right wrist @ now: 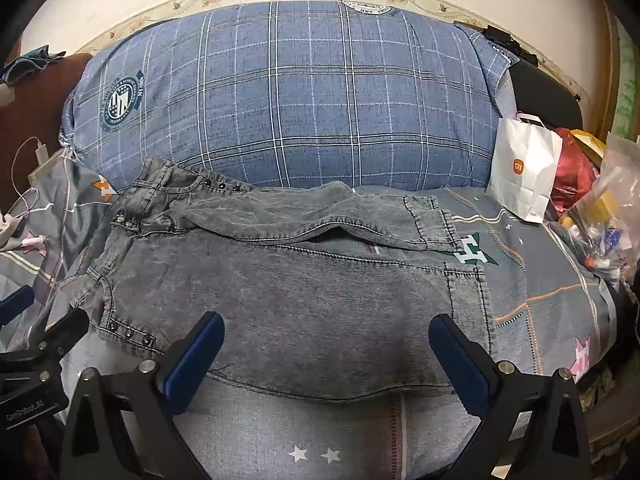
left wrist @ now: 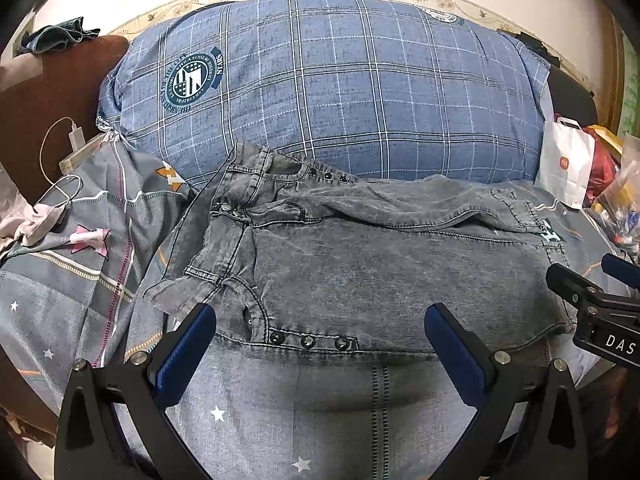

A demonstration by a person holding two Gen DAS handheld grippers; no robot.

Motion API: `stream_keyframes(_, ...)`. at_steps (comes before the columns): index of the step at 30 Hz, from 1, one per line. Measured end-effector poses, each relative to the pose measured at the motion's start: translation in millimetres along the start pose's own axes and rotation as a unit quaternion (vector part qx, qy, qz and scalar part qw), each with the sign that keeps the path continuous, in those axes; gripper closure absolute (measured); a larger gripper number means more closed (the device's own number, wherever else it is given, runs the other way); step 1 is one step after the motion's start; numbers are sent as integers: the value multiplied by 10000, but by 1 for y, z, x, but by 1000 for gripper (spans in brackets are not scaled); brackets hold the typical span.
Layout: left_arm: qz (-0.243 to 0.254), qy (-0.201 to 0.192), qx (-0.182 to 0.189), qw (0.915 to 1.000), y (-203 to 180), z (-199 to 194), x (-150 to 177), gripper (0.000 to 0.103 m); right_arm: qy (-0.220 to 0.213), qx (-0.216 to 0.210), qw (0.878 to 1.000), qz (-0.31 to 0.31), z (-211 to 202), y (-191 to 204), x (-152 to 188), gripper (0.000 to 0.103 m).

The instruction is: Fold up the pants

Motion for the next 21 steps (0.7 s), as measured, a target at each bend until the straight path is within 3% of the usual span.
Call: stream_keyframes(21,-11,77,-131,9999,8,7,4,0,16,-4,10000,21,6,1,1,0)
Point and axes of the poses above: each gripper's, at about its wrist camera, not at the fingertips, and z roughly the way its jaws point, y to its left, x to its underside, the point moved 10 cm from there along z, roughly the way its jaws point, and after that the axes turned 1 degree about -x, right-handed, at the moved point
